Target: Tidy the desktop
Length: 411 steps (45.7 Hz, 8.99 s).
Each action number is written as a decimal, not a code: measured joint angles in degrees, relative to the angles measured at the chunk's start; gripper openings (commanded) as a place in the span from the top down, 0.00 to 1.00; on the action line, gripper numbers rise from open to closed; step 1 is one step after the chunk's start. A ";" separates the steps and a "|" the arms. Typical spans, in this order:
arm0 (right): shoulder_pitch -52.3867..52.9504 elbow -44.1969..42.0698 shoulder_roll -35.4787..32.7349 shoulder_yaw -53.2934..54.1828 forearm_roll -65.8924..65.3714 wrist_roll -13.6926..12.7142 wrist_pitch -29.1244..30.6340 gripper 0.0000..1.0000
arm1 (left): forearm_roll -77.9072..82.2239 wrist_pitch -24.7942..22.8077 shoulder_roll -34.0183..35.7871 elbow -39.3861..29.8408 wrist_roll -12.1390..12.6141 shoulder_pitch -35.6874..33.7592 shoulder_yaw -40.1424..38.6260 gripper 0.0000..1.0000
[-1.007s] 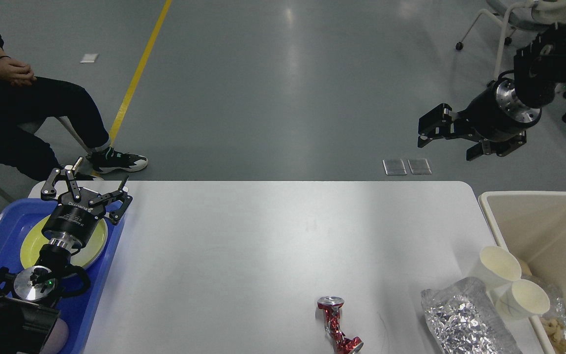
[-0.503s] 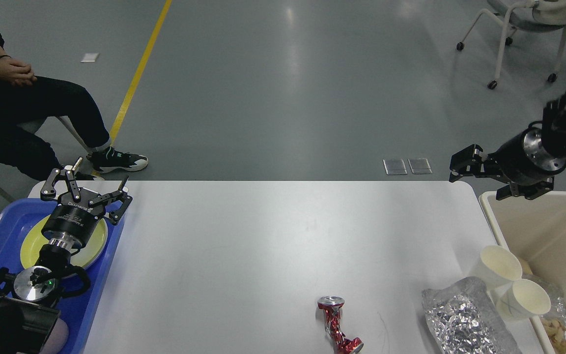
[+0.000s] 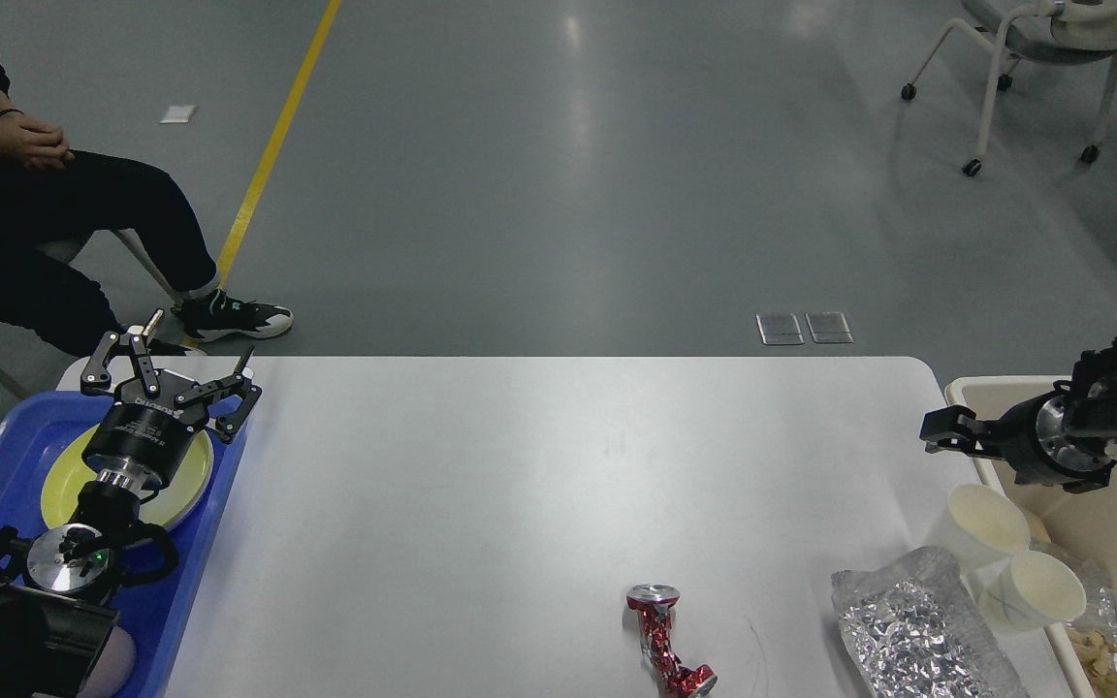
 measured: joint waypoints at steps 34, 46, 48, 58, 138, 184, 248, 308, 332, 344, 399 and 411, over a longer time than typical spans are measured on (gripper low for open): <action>-7.64 -5.86 1.10 3.24 -0.12 0.03 1.82 0.52 | 0.00 0.00 0.00 0.02 0.00 0.03 0.00 0.03; -7.87 -5.89 1.51 3.35 -0.12 0.04 1.94 0.91 | 0.00 0.00 0.00 0.02 0.00 0.03 0.00 0.03; -7.87 -5.88 1.51 3.50 -0.04 0.04 1.91 0.92 | 0.00 0.00 0.00 0.02 0.00 0.03 0.00 0.04; -7.70 -5.82 1.44 4.27 0.06 0.11 1.55 1.00 | 0.00 0.00 0.00 0.02 0.00 0.03 0.00 0.04; -25.61 -29.73 -9.26 12.99 0.79 -0.24 -8.71 0.00 | 0.00 0.00 0.00 0.02 0.00 0.06 0.00 0.03; 21.66 -0.15 -0.38 -10.13 0.91 0.11 18.83 0.00 | 0.00 0.00 0.00 0.00 0.00 0.04 0.00 0.03; -2.98 -5.64 1.29 -5.06 0.94 -0.43 21.33 0.00 | 0.00 0.00 0.00 0.01 0.00 0.04 0.00 0.03; -11.92 -9.11 -0.41 -3.53 1.91 -0.55 12.23 1.00 | -0.01 0.00 0.00 0.01 0.00 0.03 0.00 0.04; 25.18 3.42 -13.09 -9.17 0.98 -0.39 22.57 1.00 | 0.02 0.00 0.00 0.01 0.00 0.05 0.00 0.03; 42.31 3.58 -17.27 -8.20 0.93 -0.41 33.67 1.00 | 0.02 0.00 0.00 0.01 0.00 0.04 0.00 0.03; -17.15 -21.29 -16.18 12.85 1.52 -0.42 -3.20 0.00 | 0.02 0.00 0.00 0.00 0.00 0.04 0.00 0.04; -5.47 -17.44 -9.16 3.67 1.80 0.10 -0.84 0.00 | 0.02 0.00 0.00 0.00 0.00 0.01 0.00 0.03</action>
